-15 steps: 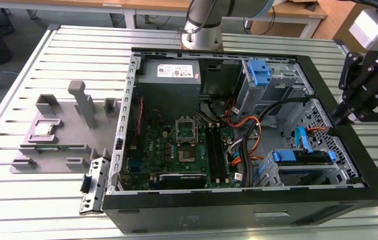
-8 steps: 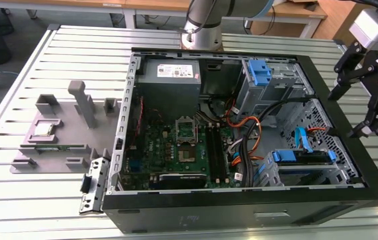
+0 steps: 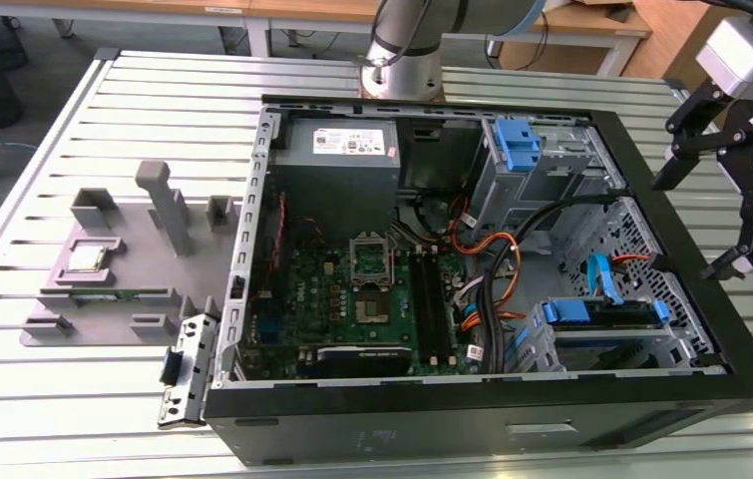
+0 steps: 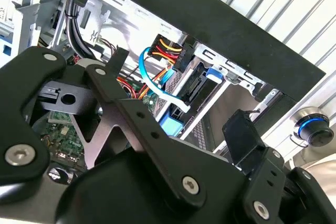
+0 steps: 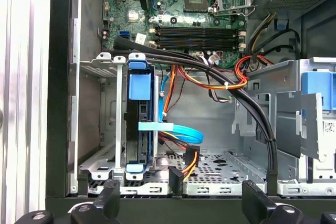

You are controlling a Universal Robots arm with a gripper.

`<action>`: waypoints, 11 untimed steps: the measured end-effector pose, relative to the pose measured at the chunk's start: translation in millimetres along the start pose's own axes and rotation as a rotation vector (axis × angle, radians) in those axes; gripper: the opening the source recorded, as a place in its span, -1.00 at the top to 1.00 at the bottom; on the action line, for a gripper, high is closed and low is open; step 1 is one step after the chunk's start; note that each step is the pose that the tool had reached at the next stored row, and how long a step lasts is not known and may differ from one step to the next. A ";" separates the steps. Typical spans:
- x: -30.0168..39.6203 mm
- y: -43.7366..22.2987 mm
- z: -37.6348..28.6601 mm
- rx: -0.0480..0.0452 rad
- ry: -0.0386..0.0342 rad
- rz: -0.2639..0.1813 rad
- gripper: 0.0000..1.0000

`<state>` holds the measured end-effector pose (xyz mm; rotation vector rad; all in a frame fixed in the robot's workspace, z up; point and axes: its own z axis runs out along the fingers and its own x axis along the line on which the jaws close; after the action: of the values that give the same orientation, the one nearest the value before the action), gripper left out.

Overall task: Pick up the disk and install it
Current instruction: 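Insert the second disk wire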

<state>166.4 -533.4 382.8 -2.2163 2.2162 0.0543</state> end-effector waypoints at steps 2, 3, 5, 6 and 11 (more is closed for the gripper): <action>-0.1 0.1 -2.5 0.0000 0.0000 0.000 -0.98; -0.1 0.1 -2.6 0.0000 0.0000 0.000 -0.98; -0.1 0.0 -2.7 0.0000 0.0000 0.000 -0.98; -0.1 0.1 -2.7 0.0000 0.0000 0.000 -0.98; -0.1 0.1 -3.0 0.0000 0.0000 0.000 -0.98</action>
<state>166.4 -533.3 385.8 -2.2163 2.2162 0.0543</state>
